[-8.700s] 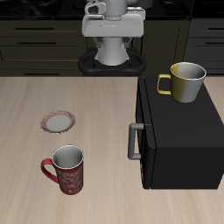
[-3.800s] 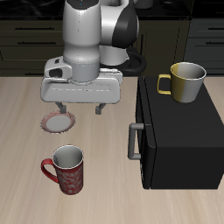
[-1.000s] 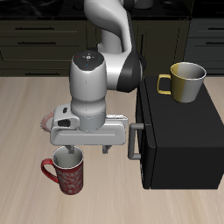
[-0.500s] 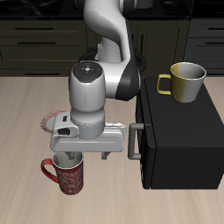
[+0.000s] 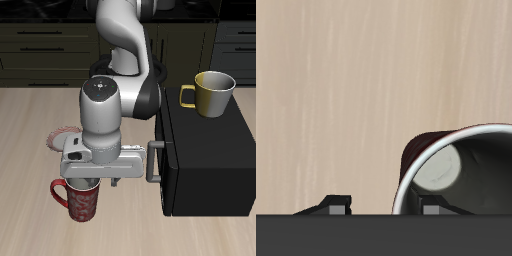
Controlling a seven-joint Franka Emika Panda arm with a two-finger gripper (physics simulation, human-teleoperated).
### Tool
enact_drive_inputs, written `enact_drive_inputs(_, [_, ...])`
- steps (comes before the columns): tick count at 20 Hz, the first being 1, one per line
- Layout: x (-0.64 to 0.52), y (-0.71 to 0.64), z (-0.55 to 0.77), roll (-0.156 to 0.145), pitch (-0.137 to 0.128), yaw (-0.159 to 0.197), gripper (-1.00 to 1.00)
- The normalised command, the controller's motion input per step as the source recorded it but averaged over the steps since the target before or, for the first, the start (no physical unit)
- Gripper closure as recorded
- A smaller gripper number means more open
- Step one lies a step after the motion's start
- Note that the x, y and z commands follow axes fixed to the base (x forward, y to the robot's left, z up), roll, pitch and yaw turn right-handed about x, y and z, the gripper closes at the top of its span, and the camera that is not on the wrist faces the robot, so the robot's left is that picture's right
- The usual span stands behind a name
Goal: Place the red mug on the plate
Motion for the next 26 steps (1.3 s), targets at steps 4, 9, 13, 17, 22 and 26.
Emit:
enact_drive_inputs(4, [0.02, 0.01, 0.0, 0.012, -0.004, -0.013, 1.0])
enact_drive_inputs(9, [0.02, 0.01, 0.02, 0.01, -0.009, -0.009, 1.0])
enact_drive_inputs(13, [-0.02, 0.0, 0.07, -0.002, -0.01, 0.004, 1.0])
enact_drive_inputs(17, [-0.12, -0.05, 0.23, -0.016, -0.031, -0.004, 1.0])
enact_drive_inputs(22, [-0.21, -0.09, 0.25, -0.012, -0.041, -0.031, 1.0])
enact_drive_inputs(26, [-0.3, -0.19, 0.19, 0.019, -0.008, -0.091, 1.0])
